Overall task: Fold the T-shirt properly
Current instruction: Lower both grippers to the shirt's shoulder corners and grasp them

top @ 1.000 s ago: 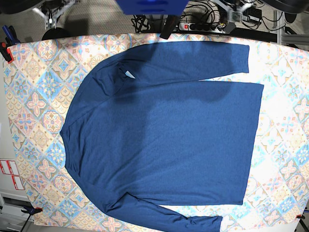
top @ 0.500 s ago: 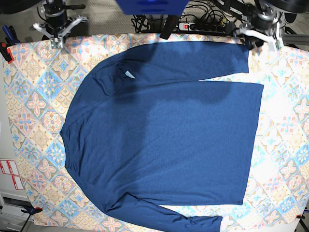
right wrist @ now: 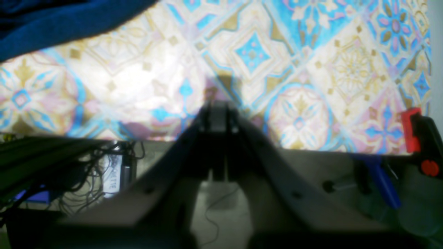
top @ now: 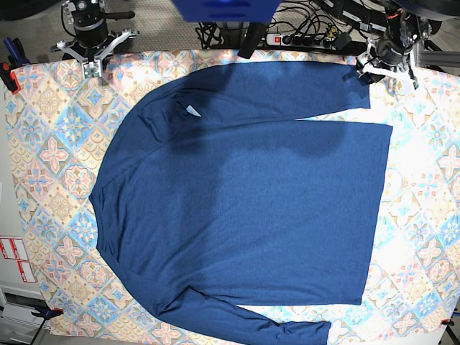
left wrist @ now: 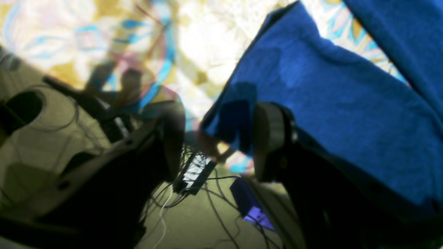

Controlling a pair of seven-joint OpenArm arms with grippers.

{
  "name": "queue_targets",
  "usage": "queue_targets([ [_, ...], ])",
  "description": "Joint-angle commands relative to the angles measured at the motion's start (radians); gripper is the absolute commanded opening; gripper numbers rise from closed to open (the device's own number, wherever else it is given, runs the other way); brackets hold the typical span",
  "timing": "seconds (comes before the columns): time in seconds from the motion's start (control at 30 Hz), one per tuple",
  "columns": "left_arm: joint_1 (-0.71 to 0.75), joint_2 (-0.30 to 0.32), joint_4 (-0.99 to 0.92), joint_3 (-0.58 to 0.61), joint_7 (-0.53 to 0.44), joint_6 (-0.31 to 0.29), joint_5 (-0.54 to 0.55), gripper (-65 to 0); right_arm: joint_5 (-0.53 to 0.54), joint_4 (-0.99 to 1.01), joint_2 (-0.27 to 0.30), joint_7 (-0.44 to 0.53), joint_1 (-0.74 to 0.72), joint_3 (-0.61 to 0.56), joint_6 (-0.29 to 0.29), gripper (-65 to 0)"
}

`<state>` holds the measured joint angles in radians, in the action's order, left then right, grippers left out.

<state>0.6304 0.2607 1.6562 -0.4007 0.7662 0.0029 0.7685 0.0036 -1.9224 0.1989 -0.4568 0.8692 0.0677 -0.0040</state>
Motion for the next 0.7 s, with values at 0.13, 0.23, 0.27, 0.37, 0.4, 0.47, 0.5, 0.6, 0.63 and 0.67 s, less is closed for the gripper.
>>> queue_targets([
  [0.13, 0.004, 0.012, -0.038, -0.005, -0.014, -0.002, 0.006, -34.3, -0.004, -0.016, 0.006, 0.017, 0.011, 0.008, -0.004, -65.0],
  [0.23, -0.016, 0.012, -0.069, 0.038, -0.014, -0.034, 0.001, -34.9, -0.004, -0.016, 0.006, 0.017, 0.011, 0.005, -0.004, -65.0],
  [0.27, -0.016, 0.012, -0.073, 0.049, -0.014, -0.051, -0.001, -35.0, -0.004, -0.016, 0.006, 0.017, 0.011, 0.005, -0.004, -65.0],
  [0.37, -0.016, 0.012, -0.073, 0.067, -0.015, -0.085, -0.002, -35.1, -0.004, -0.016, 0.006, 0.017, 0.011, 0.005, -0.004, -65.0],
  [0.4, -0.016, 0.012, -0.073, 0.078, -0.015, -0.090, -0.002, -35.1, -0.004, -0.016, 0.006, 0.017, 0.011, 0.007, -0.004, -65.0],
  [0.47, -0.016, 0.012, -0.073, 0.101, -0.015, -0.100, -0.002, -35.1, -0.004, -0.016, 0.006, 0.017, 0.011, 0.007, -0.004, -65.0],
  [0.5, -0.014, 0.012, -0.073, 0.108, -0.015, -0.106, -0.002, -35.2, -0.004, -0.016, 0.006, 0.017, 0.011, 0.007, -0.004, -65.0],
  [0.6, 0.004, 0.012, -0.070, 0.116, -0.014, -0.122, -0.002, -40.4, -0.004, -0.018, 0.006, 0.017, 0.011, 0.007, -0.004, -65.0],
  [0.63, 0.007, 0.012, -0.070, 0.116, -0.014, -0.128, -0.001, -43.5, -0.004, -0.018, 0.006, 0.017, 0.011, 0.007, -0.004, -65.0],
  [0.67, 0.010, 0.012, -0.070, 0.116, -0.014, -0.136, 0.003, -46.1, -0.004, -0.018, 0.006, 0.017, 0.011, 0.007, -0.004, -65.0],
])
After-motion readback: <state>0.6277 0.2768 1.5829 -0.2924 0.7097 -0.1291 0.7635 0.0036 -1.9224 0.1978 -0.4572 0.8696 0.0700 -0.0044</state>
